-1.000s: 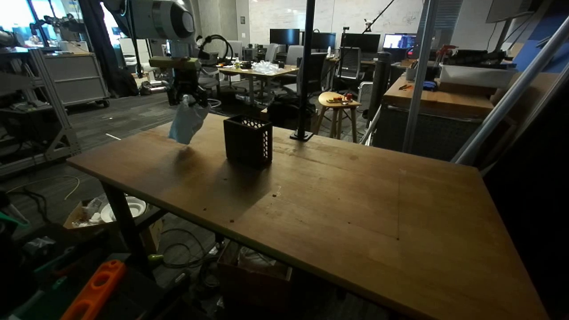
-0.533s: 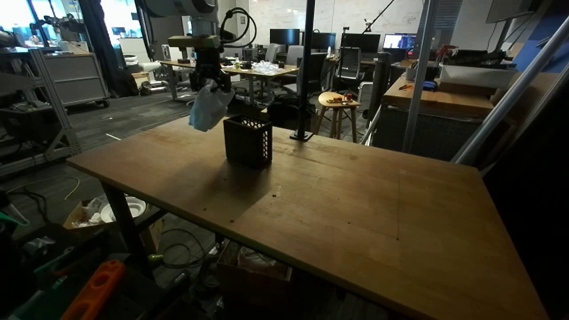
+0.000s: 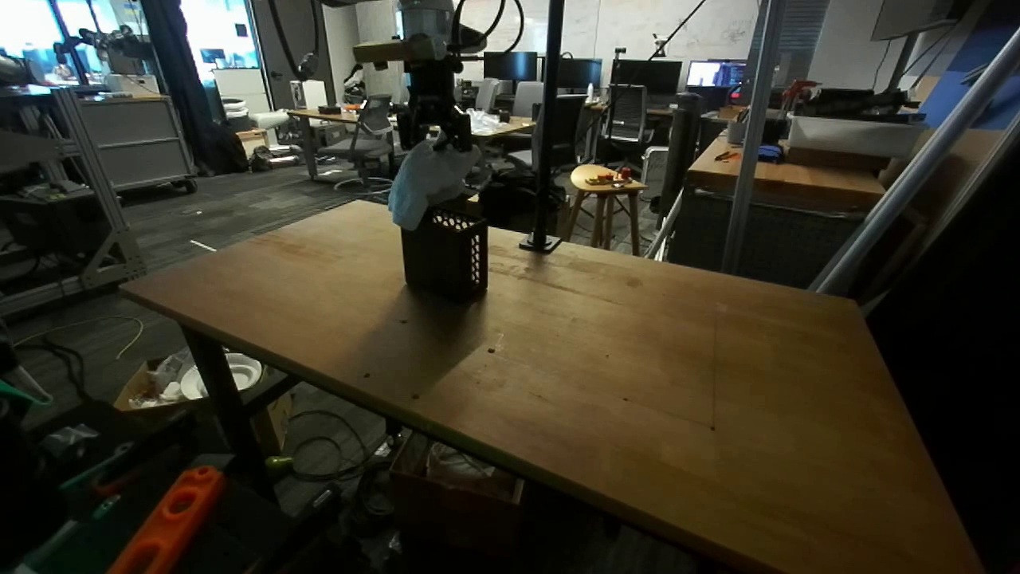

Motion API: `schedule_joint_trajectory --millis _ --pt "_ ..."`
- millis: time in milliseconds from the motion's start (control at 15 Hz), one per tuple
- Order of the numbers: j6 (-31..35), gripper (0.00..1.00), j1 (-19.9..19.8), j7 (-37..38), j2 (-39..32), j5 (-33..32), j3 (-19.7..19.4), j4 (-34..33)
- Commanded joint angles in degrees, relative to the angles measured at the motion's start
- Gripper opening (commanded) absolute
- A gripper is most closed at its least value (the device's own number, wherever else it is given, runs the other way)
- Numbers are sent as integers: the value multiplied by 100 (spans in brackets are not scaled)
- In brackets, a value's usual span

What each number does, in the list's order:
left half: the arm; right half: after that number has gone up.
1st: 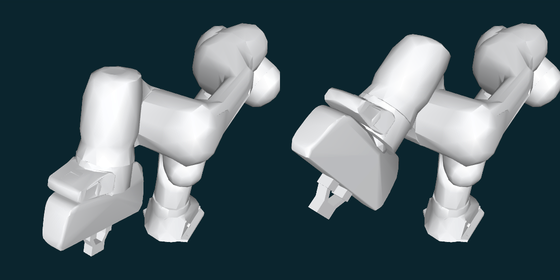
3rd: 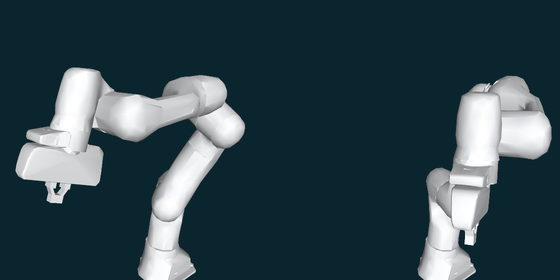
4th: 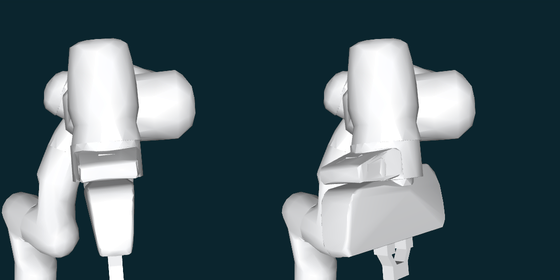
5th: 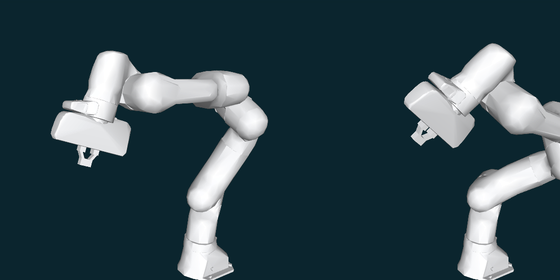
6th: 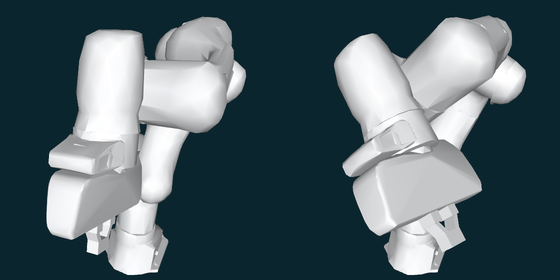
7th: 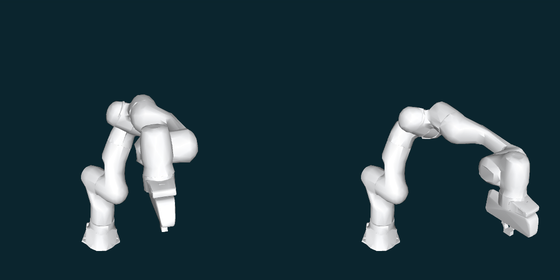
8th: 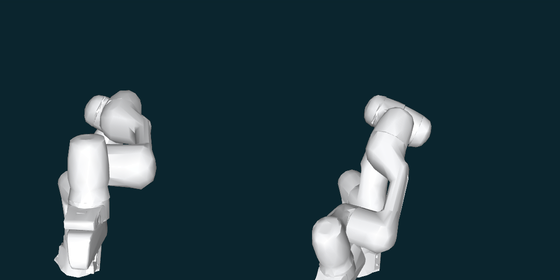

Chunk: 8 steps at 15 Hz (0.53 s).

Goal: Place the towel in the basket and push it down

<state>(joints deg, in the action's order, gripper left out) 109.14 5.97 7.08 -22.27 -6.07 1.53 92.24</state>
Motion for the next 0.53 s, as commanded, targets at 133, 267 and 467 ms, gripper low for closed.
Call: schedule_joint_trajectory --millis 133,267,467 --pt "37 0 -192 2 120 48 -83 182" --pt "72 0 -226 0 62 81 -68 221" --pt "237 0 -258 -19 -55 210 -31 311"
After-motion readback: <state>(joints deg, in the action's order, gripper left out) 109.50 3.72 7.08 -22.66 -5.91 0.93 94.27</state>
